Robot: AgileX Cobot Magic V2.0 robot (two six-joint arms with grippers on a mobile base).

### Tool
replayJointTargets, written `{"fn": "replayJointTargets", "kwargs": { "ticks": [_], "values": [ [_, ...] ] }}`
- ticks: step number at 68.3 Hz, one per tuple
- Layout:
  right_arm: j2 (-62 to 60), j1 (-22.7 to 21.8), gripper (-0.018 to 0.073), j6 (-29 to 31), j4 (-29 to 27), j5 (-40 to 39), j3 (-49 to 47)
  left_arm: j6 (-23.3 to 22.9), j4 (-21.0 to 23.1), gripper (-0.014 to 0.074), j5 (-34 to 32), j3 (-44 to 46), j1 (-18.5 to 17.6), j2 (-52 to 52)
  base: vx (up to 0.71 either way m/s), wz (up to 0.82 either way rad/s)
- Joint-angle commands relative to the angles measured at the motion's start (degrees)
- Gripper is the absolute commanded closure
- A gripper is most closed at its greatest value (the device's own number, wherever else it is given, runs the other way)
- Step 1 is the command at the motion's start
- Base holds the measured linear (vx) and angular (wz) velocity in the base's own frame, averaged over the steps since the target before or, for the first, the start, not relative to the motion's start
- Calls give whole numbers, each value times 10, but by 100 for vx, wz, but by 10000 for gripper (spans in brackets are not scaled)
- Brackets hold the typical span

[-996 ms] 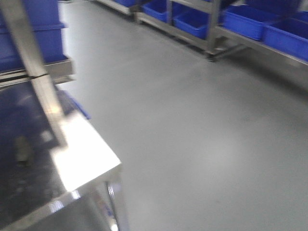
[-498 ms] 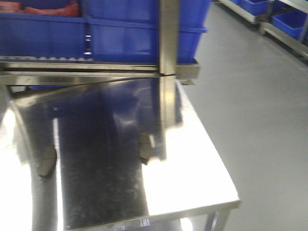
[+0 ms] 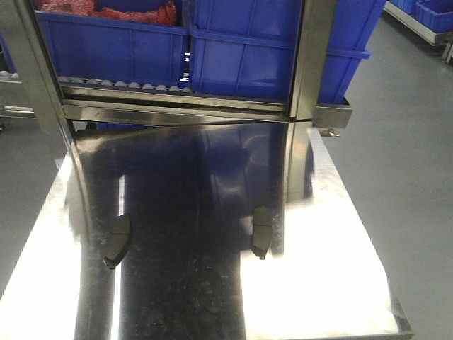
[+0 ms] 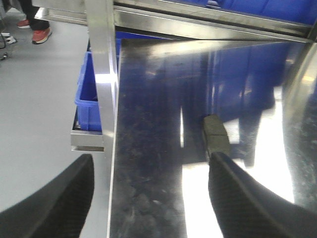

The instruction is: Move and align brake pads A on conveyor

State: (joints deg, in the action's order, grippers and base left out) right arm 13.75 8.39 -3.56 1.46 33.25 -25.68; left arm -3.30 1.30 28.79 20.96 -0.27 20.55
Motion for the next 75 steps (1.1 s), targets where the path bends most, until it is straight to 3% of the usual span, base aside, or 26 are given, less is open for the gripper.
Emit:
{"fn": "replayJointTargets", "kwargs": {
  "ticks": [1,75],
  "values": [
    [5,-3,106,4,4,-40,-15,-3,4,136,-42,16,-3,6,4,16],
    [5,-3,106,4,4,-40,-15,-3,4,136,-42,16,-3,6,2,7]
  ]
}}
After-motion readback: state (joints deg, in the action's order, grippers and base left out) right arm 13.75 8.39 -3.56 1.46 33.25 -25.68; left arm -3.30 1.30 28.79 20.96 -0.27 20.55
